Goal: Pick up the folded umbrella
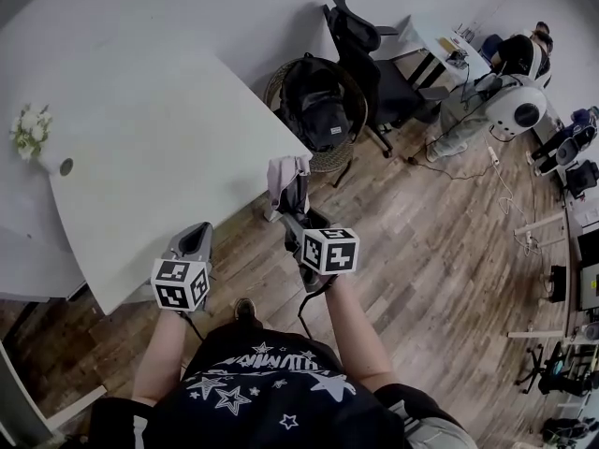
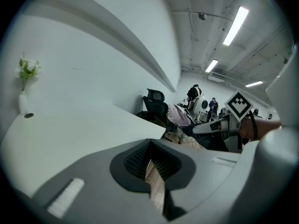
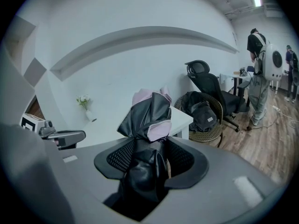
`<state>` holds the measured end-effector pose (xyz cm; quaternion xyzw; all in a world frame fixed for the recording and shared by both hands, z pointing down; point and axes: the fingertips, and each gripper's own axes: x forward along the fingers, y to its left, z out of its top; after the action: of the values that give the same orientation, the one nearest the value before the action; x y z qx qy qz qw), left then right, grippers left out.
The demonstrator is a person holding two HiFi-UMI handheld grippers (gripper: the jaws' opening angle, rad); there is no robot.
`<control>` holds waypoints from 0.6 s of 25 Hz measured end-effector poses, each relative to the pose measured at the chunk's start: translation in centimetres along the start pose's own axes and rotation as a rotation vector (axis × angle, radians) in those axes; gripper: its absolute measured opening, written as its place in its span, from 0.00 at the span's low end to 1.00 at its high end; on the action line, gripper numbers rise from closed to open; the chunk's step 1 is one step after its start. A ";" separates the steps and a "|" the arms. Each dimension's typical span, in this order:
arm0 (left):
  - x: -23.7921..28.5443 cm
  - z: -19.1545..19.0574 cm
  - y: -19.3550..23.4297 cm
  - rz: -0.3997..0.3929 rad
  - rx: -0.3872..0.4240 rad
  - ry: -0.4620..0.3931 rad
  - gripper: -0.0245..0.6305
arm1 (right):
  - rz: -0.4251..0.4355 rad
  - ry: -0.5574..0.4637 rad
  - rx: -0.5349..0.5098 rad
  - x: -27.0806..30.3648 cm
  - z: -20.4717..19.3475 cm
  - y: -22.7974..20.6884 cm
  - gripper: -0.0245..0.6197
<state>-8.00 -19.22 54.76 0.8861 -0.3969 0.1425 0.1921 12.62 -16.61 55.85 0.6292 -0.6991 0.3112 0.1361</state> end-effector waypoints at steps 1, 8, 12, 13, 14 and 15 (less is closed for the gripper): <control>-0.3 -0.2 -0.6 -0.001 0.001 0.001 0.04 | 0.001 0.002 -0.003 -0.6 -0.3 -0.1 0.40; -2.6 -1.5 -4.0 0.011 0.007 0.002 0.04 | 0.014 0.017 -0.005 -4.6 -3.1 -0.7 0.40; -4.6 -2.2 -5.8 0.020 0.014 0.000 0.04 | 0.025 0.019 -0.003 -6.8 -4.8 -0.7 0.40; -5.1 -2.5 -6.3 0.023 0.014 0.000 0.04 | 0.027 0.019 -0.003 -7.4 -5.2 -0.6 0.40; -5.5 -2.8 -6.8 0.025 0.013 0.000 0.04 | 0.029 0.021 -0.003 -8.0 -5.6 -0.6 0.40; -6.0 -3.0 -7.2 0.027 0.012 0.000 0.04 | 0.031 0.022 -0.003 -8.5 -6.0 -0.6 0.40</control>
<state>-6.72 -9.52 53.37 0.8818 -0.4080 0.1476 0.1850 13.44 -6.16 55.68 0.6145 -0.7077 0.3192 0.1400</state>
